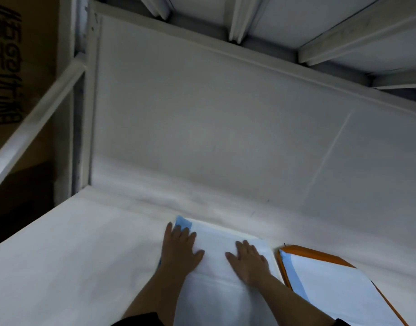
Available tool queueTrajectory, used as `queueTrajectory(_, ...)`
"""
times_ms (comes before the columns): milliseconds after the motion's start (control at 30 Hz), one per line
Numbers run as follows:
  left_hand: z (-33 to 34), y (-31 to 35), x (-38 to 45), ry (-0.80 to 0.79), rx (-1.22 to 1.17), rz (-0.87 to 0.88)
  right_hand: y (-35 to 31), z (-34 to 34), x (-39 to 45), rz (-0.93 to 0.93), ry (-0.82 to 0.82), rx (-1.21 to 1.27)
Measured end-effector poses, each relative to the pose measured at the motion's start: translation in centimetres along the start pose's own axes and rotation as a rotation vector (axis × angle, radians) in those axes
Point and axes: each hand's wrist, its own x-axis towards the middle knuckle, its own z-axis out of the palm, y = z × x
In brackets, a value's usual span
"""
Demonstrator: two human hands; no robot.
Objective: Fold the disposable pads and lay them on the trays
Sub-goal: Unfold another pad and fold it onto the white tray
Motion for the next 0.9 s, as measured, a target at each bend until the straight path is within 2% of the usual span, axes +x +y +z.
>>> queueTrajectory(67, -0.7, -0.3, -0.2, 0.006, 0.007, -0.088, 1.1, -0.6, -0.4, 0.045, -0.005, -0.029)
queueTrajectory(133, -2.2, 0.2, -0.9, -0.111, 0.057, -0.142, 1.7, -1.0, -0.3, 0.063, -0.019, -0.065)
queueTrajectory(233, -3.0, 1.0, -1.1, -0.133, 0.096, -0.266, 2.0, -2.1, -0.8, 0.08, -0.011, -0.14)
queueTrajectory(267, -3.7, 1.3, -1.2, -0.164, 0.092, -0.271, 2.0, -2.4, -1.1, 0.077, -0.001, -0.163)
queueTrajectory(400, -7.1, 2.6, -2.0, -0.114, 0.117, -0.192, 1.7, -4.6, -3.6, 0.065, 0.041, -0.191)
queueTrajectory(633, -12.7, 5.4, -6.0, -0.22, 0.089, -0.267, 1.1, -7.5, -9.8, 0.035, 0.039, -0.158)
queueTrajectory(767, -16.2, 7.6, -8.8, -0.354, 0.069, -0.286, 1.0, -8.9, -14.3, 0.026, 0.024, -0.116)
queueTrajectory(900, -18.5, 10.0, -12.2, -0.372, 0.051, -0.269, 1.2, -10.2, -18.2, 0.016, 0.021, -0.082)
